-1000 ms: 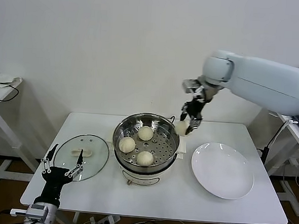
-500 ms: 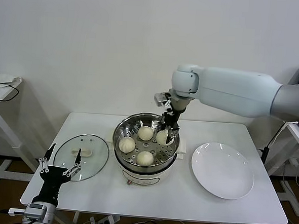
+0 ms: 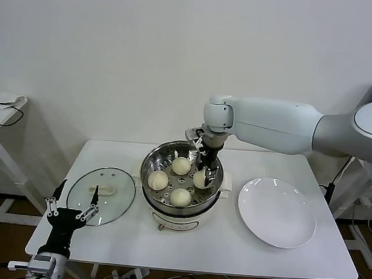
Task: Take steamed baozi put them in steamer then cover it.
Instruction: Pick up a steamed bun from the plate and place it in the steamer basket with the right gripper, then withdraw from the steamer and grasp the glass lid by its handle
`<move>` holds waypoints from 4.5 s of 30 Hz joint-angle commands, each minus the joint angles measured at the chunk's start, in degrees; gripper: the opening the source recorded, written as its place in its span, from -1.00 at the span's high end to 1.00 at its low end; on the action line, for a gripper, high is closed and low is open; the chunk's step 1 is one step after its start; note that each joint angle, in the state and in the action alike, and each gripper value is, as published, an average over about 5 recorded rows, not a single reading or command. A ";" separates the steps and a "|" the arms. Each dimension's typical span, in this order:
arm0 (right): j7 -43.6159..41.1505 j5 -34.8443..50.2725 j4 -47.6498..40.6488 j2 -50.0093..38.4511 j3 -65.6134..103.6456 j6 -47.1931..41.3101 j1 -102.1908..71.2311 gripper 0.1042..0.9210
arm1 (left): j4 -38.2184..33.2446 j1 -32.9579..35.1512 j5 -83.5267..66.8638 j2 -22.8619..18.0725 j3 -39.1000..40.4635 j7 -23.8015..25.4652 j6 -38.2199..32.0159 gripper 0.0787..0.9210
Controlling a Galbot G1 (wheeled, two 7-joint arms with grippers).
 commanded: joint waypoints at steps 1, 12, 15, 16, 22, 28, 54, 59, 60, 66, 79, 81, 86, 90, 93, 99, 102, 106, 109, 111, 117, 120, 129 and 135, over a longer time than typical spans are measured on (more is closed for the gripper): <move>0.47 -1.35 -1.15 0.96 -0.27 -0.13 -1.28 -0.19 | -0.16 0.23 0.02 -0.02 -0.23 -0.02 -0.08 -0.77; 1.13 -1.80 -0.32 0.18 0.43 0.02 -1.35 -0.55 | -0.16 0.11 0.04 -0.11 -0.41 -0.02 -0.08 -0.77; 0.99 -2.15 0.84 -0.83 1.17 0.05 -0.98 -0.67 | -0.14 0.05 0.11 -0.10 -0.43 -0.02 -0.09 -0.77; 0.95 -2.34 1.50 -1.47 1.87 0.14 -0.78 -0.69 | -0.18 0.02 0.14 -0.09 -0.43 -0.02 -0.09 -0.77; 2.23 -2.59 8.25 -9.33 10.85 1.44 0.57 -0.73 | -0.18 -0.34 1.07 0.04 -0.59 -0.05 -0.31 -0.77; 27.75 5.05 15.53 -21.17 16.29 11.00 0.71 -0.76 | 0.67 -1.81 4.81 0.45 -0.30 -0.34 -0.98 -0.77; 87.71 1.13 25.58 -29.81 102.54 31.23 -93.70 -0.76 | 16.57 -9.82 30.51 3.13 2.70 -2.85 -7.36 -0.77; 84.49 -1.64 25.58 -21.60 110.66 32.09 -102.37 -0.76 | 22.02 -11.14 39.08 3.70 2.59 -4.29 -9.71 -0.77; 84.02 -2.16 25.77 -20.23 111.67 32.19 -103.57 -0.76 | 23.13 -11.38 41.19 3.82 2.51 -4.71 -9.98 -0.77; 83.06 -4.44 27.65 -14.83 113.80 32.34 -107.59 -0.76 | 30.96 -13.46 60.43 3.98 1.04 -7.70 -11.18 -0.77; 82.58 -6.63 30.34 -11.36 112.70 31.75 -110.08 -0.76 | 41.36 -20.24 73.20 4.10 2.19 -9.67 -11.76 -0.77; 82.50 -6.82 30.11 -11.16 112.66 31.62 -110.07 -0.76 | 42.48 -21.69 73.31 4.08 2.85 -9.75 -11.63 -0.77; 82.44 -7.01 29.91 -10.91 112.70 31.47 -110.18 -0.76 | 43.54 -24.00 73.43 4.01 3.84 -9.72 -11.13 -0.77; 82.33 -7.13 29.66 -10.86 112.74 31.46 -110.22 -0.76 | 45.16 -26.11 74.07 3.80 4.41 -9.71 -10.13 -0.77; 82.33 -7.22 29.61 -10.78 112.78 31.47 -110.21 -0.76 | 46.52 -27.52 74.64 3.72 4.62 -9.68 -9.44 -0.77; 82.25 -7.44 29.40 -10.54 112.91 31.58 -110.27 -0.76 | 48.02 -29.37 75.79 3.74 4.48 -9.65 -7.78 -0.77; 82.15 -7.51 29.30 -10.42 112.92 31.62 -110.27 -0.76 | 48.46 -29.89 76.47 3.81 4.55 -9.52 -6.90 -0.77; 82.08 -7.67 29.28 -10.15 112.93 31.71 -110.26 -0.76 | 49.18 -30.58 76.83 3.78 4.90 -9.32 -6.51 -0.77; 82.02 -7.83 29.31 -10.02 113.01 31.81 -110.34 -0.76 | 49.48 -31.14 76.86 3.66 5.24 -9.16 -6.13 -0.77; 81.95 -7.90 29.35 -9.95 113.14 31.88 -110.45 -0.76 | 49.61 -31.47 76.88 3.55 5.38 -9.04 -5.84 -0.77; 81.67 -8.13 29.39 -9.90 113.65 32.18 -110.99 -0.76 | 49.81 -32.18 76.80 3.22 5.80 -8.35 -5.09 -0.77; 81.65 -8.08 29.52 -9.90 113.81 32.24 -111.11 -0.76 | 50.88 -33.04 76.74 3.04 6.10 -8.27 -4.84 -0.77; 81.70 -7.87 30.09 -9.86 114.35 32.27 -111.34 -0.76 | 53.08 -35.16 76.77 2.84 7.17 -7.65 -3.71 -0.77; 81.62 -8.01 29.84 -9.68 114.57 32.44 -111.43 -0.76 | 53.48 -35.70 76.73 2.76 7.82 -7.02 -2.97 -0.77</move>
